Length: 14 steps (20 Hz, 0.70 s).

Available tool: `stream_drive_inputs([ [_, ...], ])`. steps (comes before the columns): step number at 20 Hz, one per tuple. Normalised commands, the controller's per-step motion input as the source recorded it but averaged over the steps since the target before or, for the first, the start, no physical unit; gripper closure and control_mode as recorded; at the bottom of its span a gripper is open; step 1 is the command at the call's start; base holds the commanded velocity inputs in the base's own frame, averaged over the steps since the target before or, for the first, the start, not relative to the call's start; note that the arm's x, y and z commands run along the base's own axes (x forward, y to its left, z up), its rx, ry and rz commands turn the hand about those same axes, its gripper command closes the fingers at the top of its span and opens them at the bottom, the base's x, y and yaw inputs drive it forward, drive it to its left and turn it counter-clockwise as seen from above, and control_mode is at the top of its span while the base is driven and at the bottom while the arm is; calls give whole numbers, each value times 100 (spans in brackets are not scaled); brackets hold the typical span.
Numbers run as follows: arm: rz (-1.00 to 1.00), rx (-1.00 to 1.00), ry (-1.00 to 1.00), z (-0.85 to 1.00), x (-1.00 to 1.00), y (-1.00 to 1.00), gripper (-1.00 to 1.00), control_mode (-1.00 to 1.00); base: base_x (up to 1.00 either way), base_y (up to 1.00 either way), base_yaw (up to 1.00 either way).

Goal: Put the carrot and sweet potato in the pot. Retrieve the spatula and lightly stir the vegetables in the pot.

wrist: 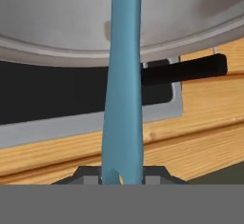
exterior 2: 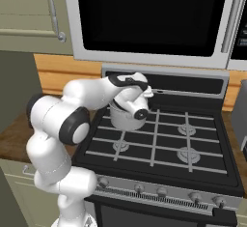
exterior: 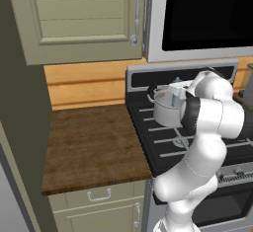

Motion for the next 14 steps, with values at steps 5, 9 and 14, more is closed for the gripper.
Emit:
stream_drive_inputs([
  [5, 16, 1, -15, -7, 9, 0, 100, -100, 0, 0, 0],
  [9, 17, 0, -34, 0, 7, 0, 100, -100, 0, 0, 0],
  [14, 10, -4, -23, -18, 2, 0, 100, -100, 0, 0, 0],
])
